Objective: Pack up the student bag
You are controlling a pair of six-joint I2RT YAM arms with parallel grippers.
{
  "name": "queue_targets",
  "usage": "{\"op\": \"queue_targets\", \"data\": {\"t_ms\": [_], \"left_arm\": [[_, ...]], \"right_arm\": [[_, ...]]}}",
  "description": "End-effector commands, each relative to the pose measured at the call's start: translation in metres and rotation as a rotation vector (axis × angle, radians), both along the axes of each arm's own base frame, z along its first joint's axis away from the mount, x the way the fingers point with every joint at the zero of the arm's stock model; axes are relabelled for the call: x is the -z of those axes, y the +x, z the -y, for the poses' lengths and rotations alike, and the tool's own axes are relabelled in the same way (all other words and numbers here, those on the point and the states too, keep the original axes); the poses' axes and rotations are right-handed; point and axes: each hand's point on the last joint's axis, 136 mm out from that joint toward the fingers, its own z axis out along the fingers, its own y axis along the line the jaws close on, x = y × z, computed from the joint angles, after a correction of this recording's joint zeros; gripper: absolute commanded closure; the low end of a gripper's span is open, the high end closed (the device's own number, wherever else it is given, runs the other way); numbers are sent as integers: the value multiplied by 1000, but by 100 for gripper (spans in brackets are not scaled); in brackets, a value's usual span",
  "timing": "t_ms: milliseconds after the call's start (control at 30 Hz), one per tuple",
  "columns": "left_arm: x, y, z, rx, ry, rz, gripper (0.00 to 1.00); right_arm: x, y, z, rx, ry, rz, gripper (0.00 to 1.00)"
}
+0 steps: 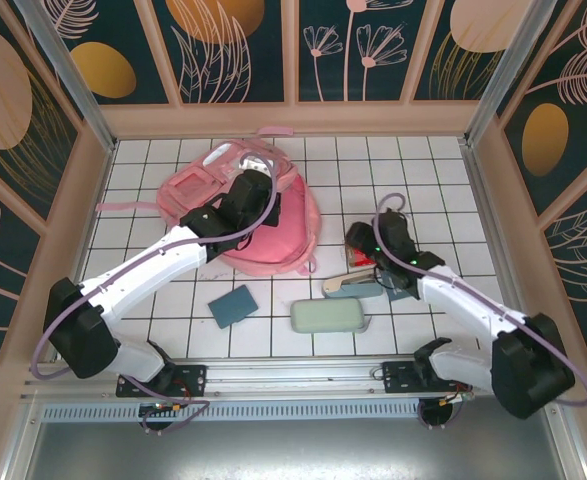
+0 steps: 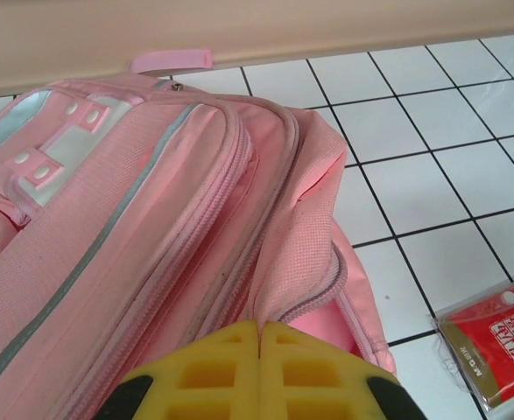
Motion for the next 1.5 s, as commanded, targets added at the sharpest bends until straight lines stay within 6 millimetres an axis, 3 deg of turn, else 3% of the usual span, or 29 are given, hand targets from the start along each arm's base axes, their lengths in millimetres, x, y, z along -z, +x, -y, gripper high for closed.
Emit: {"op": "queue_targets", "data": {"t_ms": [0, 100, 200, 433, 633, 933, 1200, 1300, 1467], "left_arm": [[-29, 1, 0, 0, -57, 78, 100], [-32, 0, 1, 7, -66, 83, 100], [-30, -1, 3, 20, -71, 75, 100], [-28, -2, 1, 18, -69, 76, 100], [-27, -2, 2, 19, -71, 78, 100], [-24, -2, 3, 25, -67, 74, 100], [-23, -2, 3, 26, -68, 73, 100], [-24, -2, 3, 27, -70, 74, 100], [-25, -3, 3, 28, -76, 74, 100]], "right_arm": [[15, -24, 45, 137, -52, -86, 21], [17, -38, 80, 264, -42, -103, 8], [23, -47, 96, 318, 18, -111, 1], [59, -56, 107, 354, 100, -216, 1], [72, -53, 107, 362, 93, -261, 1], [75, -26, 94, 284, 108, -234, 1], [41, 5, 102, 222, -122, -147, 1], [39, 1, 109, 242, -168, -182, 1], [49, -27, 125, 374, -193, -278, 1]]}}
